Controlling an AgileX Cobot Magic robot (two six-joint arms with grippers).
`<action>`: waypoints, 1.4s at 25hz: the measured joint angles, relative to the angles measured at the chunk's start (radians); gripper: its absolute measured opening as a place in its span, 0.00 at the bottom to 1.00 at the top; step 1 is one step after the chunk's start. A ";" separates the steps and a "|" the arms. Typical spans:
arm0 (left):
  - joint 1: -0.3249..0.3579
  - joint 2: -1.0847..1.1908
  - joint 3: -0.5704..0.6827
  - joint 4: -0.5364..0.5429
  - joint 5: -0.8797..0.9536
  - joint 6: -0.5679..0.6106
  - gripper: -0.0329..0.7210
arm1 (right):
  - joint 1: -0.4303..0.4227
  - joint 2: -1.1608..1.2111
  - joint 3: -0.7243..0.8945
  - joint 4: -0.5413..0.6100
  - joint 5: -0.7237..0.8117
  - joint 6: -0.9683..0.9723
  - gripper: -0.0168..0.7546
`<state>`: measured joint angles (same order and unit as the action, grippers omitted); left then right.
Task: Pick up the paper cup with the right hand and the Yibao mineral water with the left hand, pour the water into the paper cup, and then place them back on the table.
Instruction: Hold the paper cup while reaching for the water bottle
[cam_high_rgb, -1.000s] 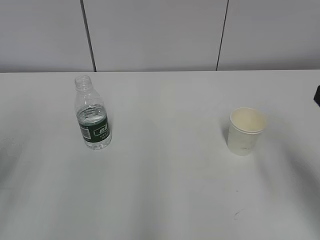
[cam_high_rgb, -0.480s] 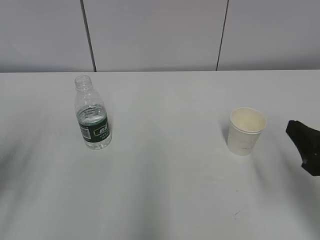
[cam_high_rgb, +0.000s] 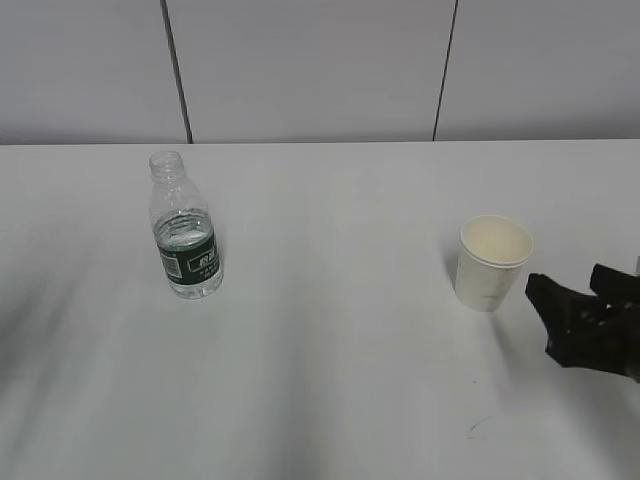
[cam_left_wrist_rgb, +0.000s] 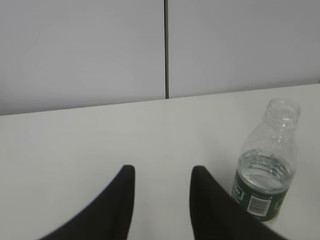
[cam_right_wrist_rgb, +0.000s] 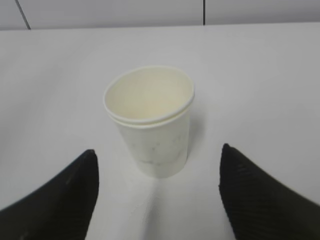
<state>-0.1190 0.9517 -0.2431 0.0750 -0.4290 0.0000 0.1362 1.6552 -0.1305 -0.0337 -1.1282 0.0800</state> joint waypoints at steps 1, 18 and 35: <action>0.000 0.000 0.000 0.000 -0.011 0.000 0.36 | 0.000 0.017 0.000 -0.002 0.000 0.000 0.78; 0.000 0.001 0.079 0.000 -0.155 -0.039 0.36 | 0.000 0.046 0.000 -0.004 -0.015 0.000 0.78; 0.000 0.016 0.079 0.125 -0.187 -0.090 0.36 | 0.000 0.046 0.000 -0.004 -0.016 0.001 0.78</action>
<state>-0.1190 0.9678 -0.1644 0.1997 -0.6160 -0.0898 0.1362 1.7010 -0.1305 -0.0376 -1.1438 0.0814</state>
